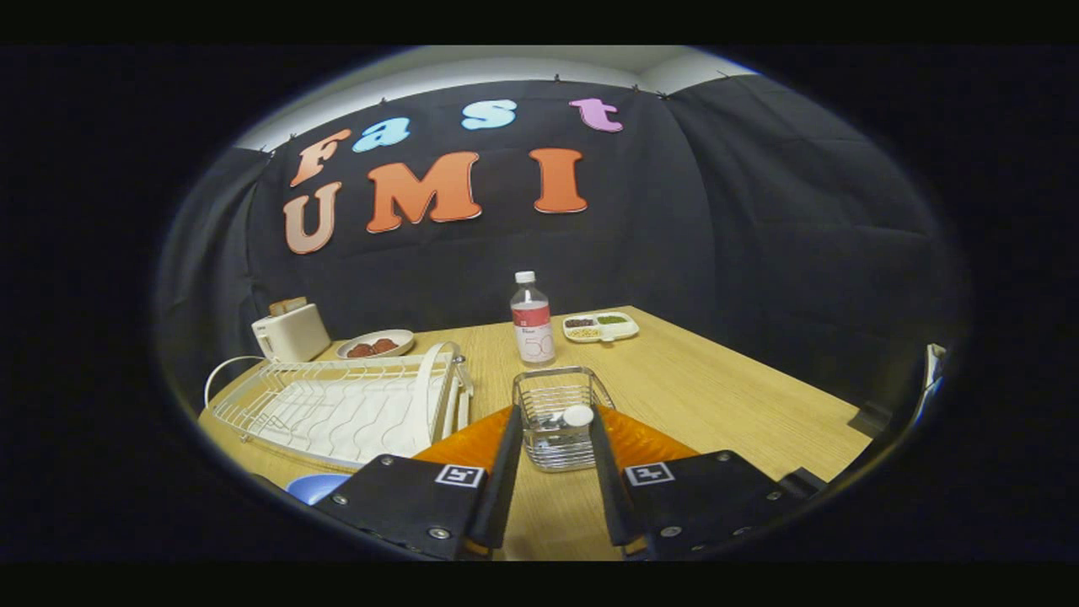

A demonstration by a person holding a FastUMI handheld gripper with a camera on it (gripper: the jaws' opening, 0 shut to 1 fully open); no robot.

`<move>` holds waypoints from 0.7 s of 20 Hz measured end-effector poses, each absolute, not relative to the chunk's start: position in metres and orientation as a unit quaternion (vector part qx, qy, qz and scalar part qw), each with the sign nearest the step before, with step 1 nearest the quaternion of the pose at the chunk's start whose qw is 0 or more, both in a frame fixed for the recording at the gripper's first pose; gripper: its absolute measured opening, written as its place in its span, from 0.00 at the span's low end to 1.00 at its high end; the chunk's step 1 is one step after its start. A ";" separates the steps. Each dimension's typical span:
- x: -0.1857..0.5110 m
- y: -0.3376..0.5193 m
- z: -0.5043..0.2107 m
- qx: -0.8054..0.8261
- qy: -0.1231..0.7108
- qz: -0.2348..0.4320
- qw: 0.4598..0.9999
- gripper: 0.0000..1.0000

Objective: Take the plate from the dish rack, then take the spoon from the basket and place it into the plate.

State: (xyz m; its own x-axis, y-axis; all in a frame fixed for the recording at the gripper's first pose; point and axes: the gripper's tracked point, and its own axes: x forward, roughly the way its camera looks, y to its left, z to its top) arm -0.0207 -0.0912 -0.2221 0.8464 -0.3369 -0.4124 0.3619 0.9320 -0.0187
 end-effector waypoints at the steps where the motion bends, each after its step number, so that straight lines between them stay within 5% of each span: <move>1: -0.020 -0.094 -0.224 0.026 0.211 -0.189 0.959 0.39; 5: -0.018 -0.096 -0.224 0.011 0.206 -0.194 0.959 0.19; 14: -0.016 -0.092 -0.181 0.021 0.180 -0.183 0.966 0.10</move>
